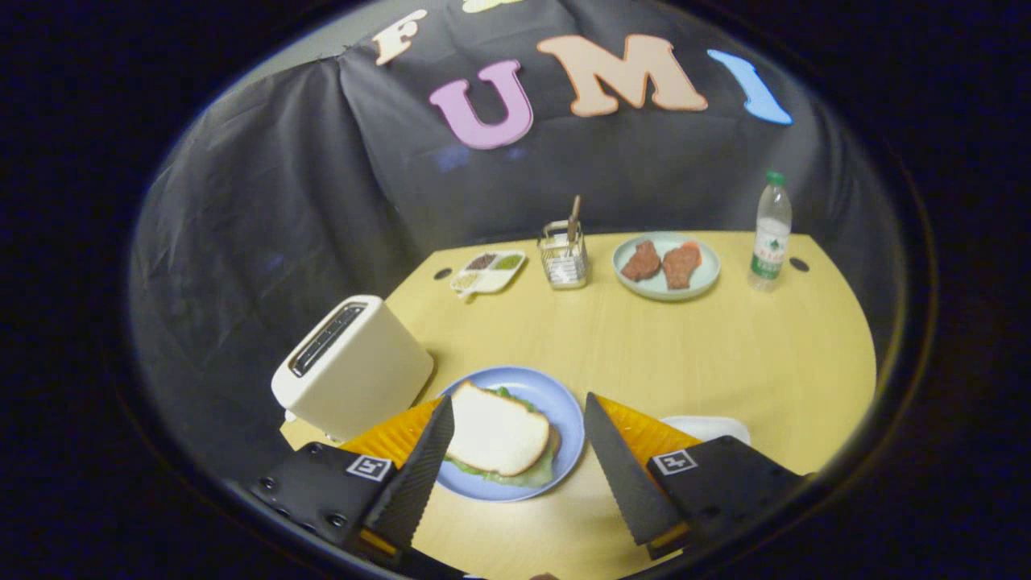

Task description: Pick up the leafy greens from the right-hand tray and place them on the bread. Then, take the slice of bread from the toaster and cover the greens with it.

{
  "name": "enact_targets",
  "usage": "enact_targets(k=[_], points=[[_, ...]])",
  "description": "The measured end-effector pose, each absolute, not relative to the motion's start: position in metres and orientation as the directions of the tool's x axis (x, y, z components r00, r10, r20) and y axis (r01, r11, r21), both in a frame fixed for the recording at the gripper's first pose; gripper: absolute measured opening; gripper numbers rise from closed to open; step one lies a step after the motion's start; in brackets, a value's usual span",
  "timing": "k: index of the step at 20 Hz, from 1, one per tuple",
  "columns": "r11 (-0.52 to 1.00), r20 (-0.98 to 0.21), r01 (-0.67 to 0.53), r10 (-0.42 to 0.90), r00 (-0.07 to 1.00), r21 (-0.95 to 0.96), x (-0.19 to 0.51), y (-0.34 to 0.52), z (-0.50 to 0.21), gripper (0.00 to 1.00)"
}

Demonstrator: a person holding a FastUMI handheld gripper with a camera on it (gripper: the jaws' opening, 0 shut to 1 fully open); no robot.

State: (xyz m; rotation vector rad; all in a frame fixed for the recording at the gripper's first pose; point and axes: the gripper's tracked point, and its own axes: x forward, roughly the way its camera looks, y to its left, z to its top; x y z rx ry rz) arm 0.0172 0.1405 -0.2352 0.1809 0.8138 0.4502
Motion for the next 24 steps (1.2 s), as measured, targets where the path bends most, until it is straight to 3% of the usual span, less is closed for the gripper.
enact_targets(k=[5,11,24], points=[[0.917,-0.539,-0.325,0.398,0.743,0.229,0.019,0.099,-0.164,1.00],[0.962,-0.395,-0.249,0.273,0.877,0.112,0.010,0.040,-0.092,1.00],[0.999,-0.138,0.003,0.003,0.990,0.048,-0.051,-0.061,0.005,1.00]])
